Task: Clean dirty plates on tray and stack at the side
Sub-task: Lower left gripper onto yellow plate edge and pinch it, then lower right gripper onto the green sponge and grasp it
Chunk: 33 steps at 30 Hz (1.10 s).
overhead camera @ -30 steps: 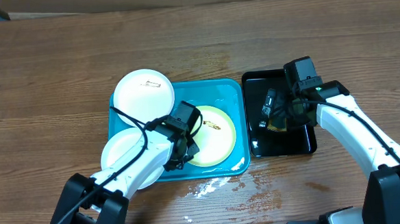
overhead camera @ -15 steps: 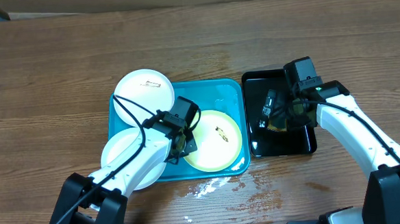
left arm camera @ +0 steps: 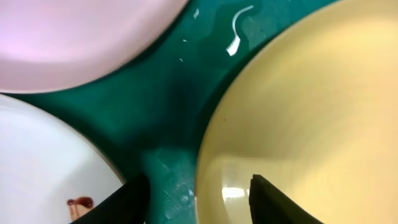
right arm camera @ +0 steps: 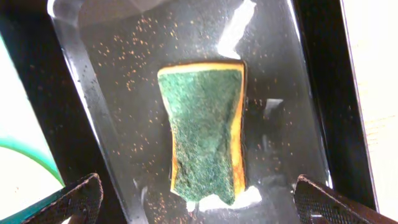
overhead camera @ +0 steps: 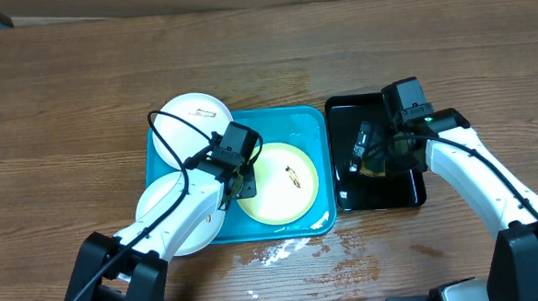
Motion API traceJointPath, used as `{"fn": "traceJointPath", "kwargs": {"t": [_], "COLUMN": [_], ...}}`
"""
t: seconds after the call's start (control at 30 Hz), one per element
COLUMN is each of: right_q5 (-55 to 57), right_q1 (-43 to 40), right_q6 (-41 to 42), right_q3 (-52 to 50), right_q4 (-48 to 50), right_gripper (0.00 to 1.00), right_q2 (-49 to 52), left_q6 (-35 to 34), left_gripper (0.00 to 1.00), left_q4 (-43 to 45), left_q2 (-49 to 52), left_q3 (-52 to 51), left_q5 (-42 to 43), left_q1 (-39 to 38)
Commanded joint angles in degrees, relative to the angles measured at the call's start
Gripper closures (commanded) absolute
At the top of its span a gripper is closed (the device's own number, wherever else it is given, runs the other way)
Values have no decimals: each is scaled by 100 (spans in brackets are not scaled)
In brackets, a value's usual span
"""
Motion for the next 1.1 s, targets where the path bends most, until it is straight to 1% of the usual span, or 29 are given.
{"fn": "traceJointPath", "kwargs": {"t": [0.0,0.1,0.17,0.27,0.4,0.43,0.57,0.6,0.63,0.67,0.77,0.83,0.87,0.93,0.97,1.07], "right_q5": [11,13,15,15,13,11,11,13,13,13,11,13,13,15,17,127], "right_q1": [68,184,249,295,295,295,295,295,295,295,295,295,295,295,295,295], "right_q6": [-11,-11,-11,-11,-11,-11,-11,-13,-13,-13,-13,-13,-13,-13,-13,-13], "right_q3": [-26,-74,-177,-474,-951,-1038,-1163,-1191,-1228,-1250,-1261,-1261,-1261,-1261,-1263,-1261], "right_q4": [-98,-125,-52,234,791,940,1110,1156,1222,1274,1390,1419,1419,1419,1423,1443], "right_gripper": [2,7,12,13,13,14,30,38,42,45,46,51,51,34,31,29], "right_q2": [-7,-7,-7,-7,-7,-9,-7,-7,-7,-7,-7,-7,-7,-7,-7,-7], "left_q6": [153,149,37,-116,-260,-258,-256,-256,-258,-258,-258,-258,-256,-256,-258,-258], "left_gripper": [46,48,50,56,57,57,57,58,59,60,60,60,60,57,57,57], "left_q4": [-33,-66,-66,-68,-61,-59,-68,-66,-63,-46,-4,11,24,37,42,42], "left_q2": [39,39,39,39,39,39,39,39,39,39,39,42,46,50,50,52], "left_q3": [184,184,184,184,184,184,184,184,184,184,184,184,184,184,184,181], "left_q5": [660,1008,1045,1045,1038,1036,905,852,831,831,833,822,793,643,544,424], "left_q1": [24,24,24,24,24,24,24,24,24,24,24,24,24,24,24,24]}}
